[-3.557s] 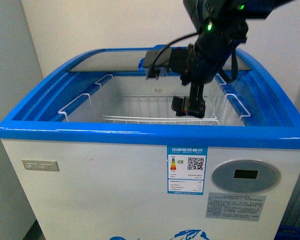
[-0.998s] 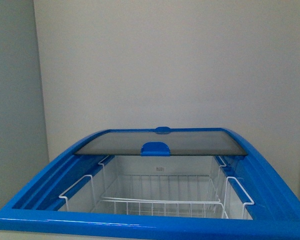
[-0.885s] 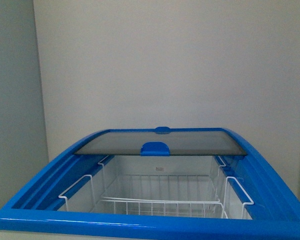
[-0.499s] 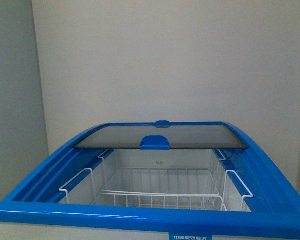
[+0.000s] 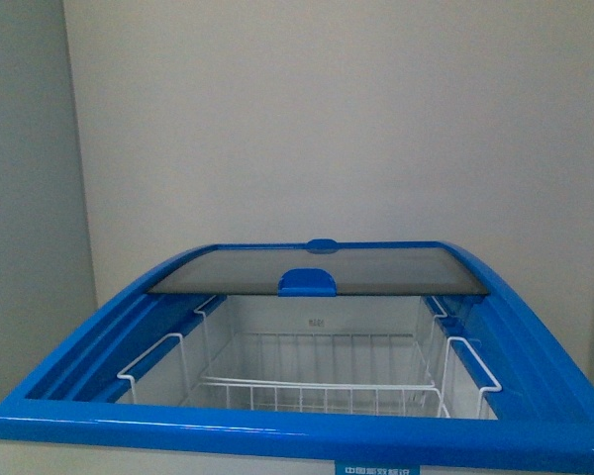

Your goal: Put drink in fridge

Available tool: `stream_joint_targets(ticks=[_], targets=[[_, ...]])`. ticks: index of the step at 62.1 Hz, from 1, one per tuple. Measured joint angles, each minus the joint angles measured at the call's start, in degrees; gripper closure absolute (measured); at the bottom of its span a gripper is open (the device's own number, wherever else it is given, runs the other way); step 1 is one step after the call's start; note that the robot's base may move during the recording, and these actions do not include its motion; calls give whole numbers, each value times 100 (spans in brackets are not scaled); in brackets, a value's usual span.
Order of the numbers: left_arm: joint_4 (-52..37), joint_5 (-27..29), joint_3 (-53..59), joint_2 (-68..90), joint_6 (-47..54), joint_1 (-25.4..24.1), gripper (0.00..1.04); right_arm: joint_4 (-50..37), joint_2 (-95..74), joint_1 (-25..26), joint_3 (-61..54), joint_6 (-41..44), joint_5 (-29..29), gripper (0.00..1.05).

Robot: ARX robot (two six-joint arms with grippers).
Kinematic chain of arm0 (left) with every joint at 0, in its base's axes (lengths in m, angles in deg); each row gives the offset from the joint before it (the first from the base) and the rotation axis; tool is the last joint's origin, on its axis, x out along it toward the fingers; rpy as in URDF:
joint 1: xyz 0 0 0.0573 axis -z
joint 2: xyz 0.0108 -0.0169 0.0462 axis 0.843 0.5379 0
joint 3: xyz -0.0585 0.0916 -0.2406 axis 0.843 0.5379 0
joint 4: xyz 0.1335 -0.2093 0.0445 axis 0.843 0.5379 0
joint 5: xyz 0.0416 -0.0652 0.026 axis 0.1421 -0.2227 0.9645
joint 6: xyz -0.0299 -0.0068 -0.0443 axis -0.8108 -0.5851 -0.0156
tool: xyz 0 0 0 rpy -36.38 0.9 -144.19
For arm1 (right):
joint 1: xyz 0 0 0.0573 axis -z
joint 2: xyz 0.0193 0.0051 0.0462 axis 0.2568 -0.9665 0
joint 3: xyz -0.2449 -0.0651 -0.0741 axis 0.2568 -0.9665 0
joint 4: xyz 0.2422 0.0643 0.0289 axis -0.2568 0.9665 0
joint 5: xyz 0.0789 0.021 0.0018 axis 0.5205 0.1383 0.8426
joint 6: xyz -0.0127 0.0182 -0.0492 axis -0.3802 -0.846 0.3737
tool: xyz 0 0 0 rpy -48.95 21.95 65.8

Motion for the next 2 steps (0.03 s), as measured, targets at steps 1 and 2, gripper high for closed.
stream_joint_targets(ticks=[1,2], targets=[[0,0,0,0,0,0,8,0,0,0,0,0,-2,8],[0,0,0,0,0,0,8,0,0,0,0,0,-2,8]])
